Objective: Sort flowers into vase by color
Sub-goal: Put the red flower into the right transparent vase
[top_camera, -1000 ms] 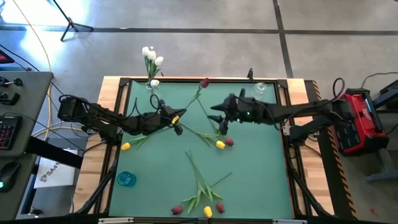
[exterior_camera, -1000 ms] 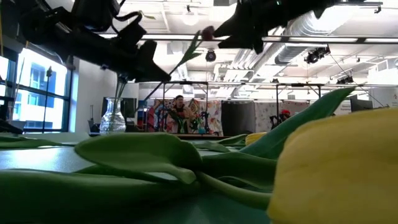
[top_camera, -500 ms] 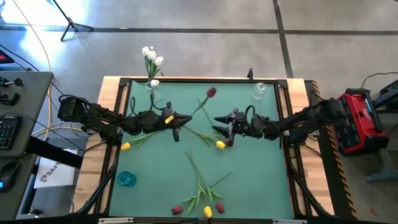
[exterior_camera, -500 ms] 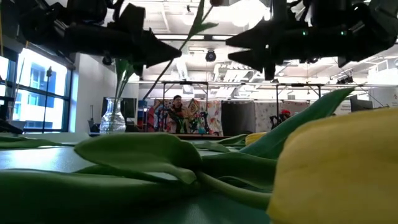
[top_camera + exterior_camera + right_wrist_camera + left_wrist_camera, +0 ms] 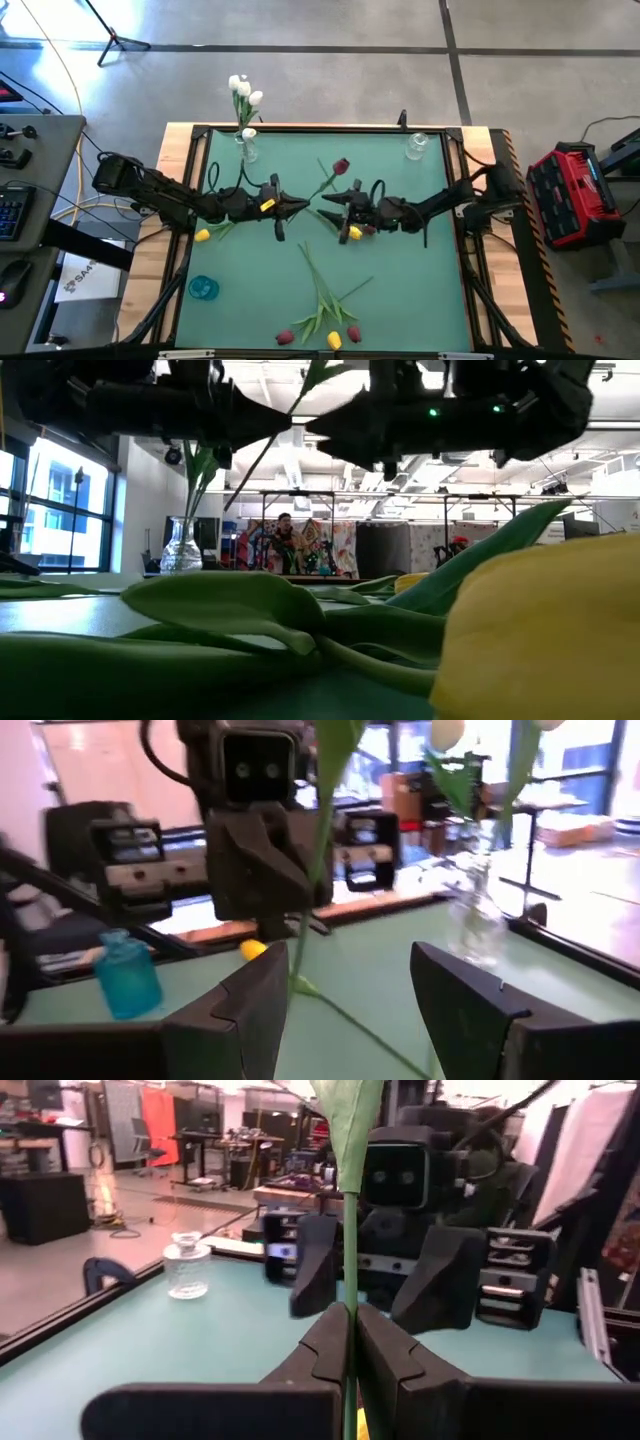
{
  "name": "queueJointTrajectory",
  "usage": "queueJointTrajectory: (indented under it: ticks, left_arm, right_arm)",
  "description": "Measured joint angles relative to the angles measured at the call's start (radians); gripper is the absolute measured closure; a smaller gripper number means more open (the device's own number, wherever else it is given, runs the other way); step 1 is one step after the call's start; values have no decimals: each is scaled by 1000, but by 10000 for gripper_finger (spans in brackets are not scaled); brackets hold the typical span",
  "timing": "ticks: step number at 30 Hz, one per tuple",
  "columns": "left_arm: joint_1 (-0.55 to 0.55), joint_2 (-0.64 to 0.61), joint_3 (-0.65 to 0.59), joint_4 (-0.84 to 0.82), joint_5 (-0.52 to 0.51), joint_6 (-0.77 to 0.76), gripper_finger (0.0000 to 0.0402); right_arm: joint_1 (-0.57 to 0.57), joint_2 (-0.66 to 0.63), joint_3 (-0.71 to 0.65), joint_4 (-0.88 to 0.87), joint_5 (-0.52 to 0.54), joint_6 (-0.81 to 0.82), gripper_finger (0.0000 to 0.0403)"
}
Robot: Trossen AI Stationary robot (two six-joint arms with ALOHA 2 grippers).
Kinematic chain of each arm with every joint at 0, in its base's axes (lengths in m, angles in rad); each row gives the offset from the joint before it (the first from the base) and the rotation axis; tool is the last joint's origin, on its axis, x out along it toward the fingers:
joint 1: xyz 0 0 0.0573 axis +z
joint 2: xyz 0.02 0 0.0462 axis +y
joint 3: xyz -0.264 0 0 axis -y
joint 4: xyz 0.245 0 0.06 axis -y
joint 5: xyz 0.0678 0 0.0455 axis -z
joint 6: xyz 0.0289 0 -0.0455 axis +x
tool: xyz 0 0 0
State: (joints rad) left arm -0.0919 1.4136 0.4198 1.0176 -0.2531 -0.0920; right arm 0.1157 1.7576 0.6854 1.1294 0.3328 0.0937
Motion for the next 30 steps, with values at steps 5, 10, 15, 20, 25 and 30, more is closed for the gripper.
queueJointTrajectory:
  ticks: [5,10,15,20,25,30]
  left_arm:
    - [-23,0,0,-2,-15,18,401]
    - [-38,0,0,-9,-19,43,401]
    - [-46,0,0,-14,-19,54,401]
    - [-46,0,0,-37,-33,61,401]
    - [-47,0,0,-82,-51,63,401]
    - [-46,0,2,-144,-50,78,395]
  right_arm:
    - [-4,13,64,5,-101,-25,203]
    - [-4,13,93,4,-101,-24,206]
    - [-4,13,105,4,-102,-24,237]
    - [-4,13,107,4,-105,-24,292]
    - [-6,13,107,3,-103,-24,355]
    - [-20,11,106,-45,-104,-19,393]
